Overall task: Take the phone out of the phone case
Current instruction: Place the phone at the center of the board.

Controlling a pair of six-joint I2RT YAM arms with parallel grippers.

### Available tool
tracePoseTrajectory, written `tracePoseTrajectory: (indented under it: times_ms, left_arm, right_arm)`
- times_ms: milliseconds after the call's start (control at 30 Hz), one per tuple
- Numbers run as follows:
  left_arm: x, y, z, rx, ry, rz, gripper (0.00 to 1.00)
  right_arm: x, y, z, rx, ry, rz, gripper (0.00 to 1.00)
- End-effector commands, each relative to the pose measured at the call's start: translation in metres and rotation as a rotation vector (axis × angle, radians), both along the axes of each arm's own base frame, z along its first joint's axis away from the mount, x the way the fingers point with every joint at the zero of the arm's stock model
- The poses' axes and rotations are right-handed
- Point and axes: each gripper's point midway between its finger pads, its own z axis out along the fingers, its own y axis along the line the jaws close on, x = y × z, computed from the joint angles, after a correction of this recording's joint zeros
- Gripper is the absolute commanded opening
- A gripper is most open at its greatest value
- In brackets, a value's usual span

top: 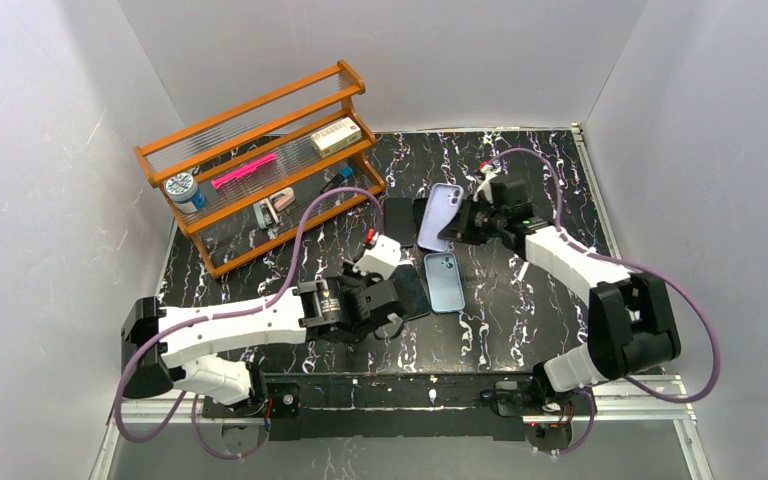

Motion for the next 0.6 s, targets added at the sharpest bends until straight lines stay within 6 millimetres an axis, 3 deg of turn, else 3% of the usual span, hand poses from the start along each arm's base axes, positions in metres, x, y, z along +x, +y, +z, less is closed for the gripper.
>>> tracePoseTrajectory:
  times_ms: [0,200,367,567]
  left_arm:
    - [0.025,0.035,-0.005,0.080,-0.012,0.149,0.00]
    - [0.049,0.032,-0.042,0.225,0.048,0.174,0.00]
    - [0.061,0.019,-0.064,0.344,0.088,0.174,0.00]
    - [0.072,0.002,-0.088,0.419,0.119,0.162,0.05]
  right_arm:
    - [-0.015,-0.048,0.004,-0.114,-0.041,0.016,0.01]
    - [-0.021,-0.085,0.000,-0.203,-0.064,-0.050,0.01]
    - [-0.031,-0.086,-0.007,-0.206,-0.051,-0.035,0.01]
    - [-0.035,-0.083,-0.002,-0.189,-0.074,-0.017,0.01]
